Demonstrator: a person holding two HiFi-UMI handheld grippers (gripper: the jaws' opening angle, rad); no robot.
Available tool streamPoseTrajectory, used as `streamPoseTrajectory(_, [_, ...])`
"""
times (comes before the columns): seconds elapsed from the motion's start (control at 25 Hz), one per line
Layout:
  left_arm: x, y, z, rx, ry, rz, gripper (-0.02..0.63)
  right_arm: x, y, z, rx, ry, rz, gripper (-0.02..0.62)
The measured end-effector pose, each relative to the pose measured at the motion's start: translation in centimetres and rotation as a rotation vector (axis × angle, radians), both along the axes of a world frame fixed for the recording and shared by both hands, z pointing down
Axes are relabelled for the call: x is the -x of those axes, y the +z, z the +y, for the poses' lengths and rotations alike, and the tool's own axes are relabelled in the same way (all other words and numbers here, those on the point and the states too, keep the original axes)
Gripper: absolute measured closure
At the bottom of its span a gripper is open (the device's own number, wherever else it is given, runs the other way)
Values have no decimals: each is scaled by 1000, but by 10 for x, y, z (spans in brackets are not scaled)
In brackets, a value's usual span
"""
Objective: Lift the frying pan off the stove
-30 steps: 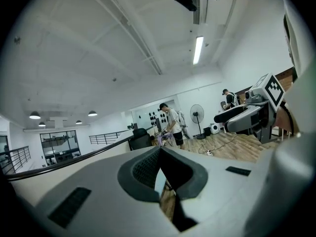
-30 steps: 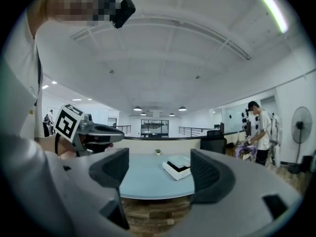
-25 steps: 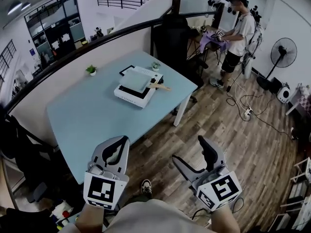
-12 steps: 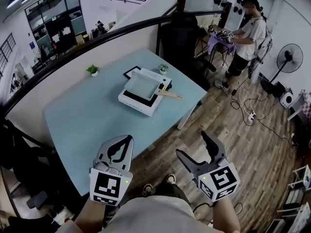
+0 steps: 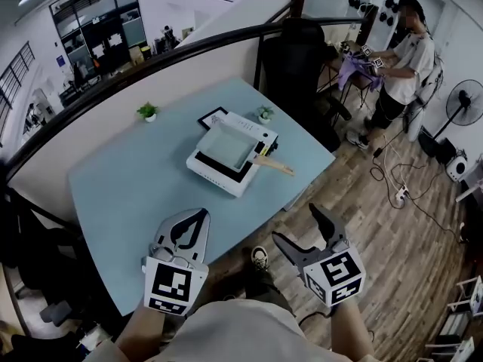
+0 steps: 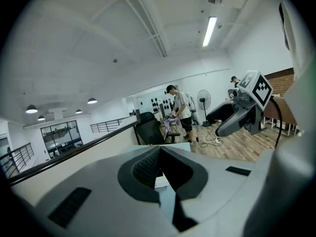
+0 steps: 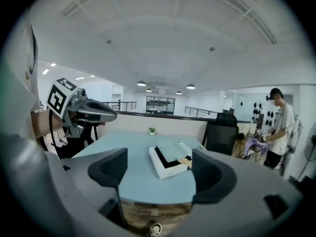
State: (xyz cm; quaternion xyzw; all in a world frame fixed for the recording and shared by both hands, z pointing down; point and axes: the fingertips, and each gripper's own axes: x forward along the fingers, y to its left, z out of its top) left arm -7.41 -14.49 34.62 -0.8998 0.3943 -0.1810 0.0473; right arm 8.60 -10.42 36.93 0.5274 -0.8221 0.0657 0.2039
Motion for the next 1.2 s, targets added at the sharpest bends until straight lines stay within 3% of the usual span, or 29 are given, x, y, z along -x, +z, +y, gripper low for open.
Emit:
streamPoseTrajectory(0.56, [-55, 37, -135, 95, -172, -106, 606, -59, 50, -159, 164, -201, 46, 190])
streamPoseTrajectory(0.8, [-71, 68, -176, 176, -264, -152, 606, -77, 92, -221, 246, -305, 149, 192])
streamPoseTrajectory(1.2, [-71, 105, -208, 264, -399, -215, 606, -63, 157, -270, 417, -498, 172, 193])
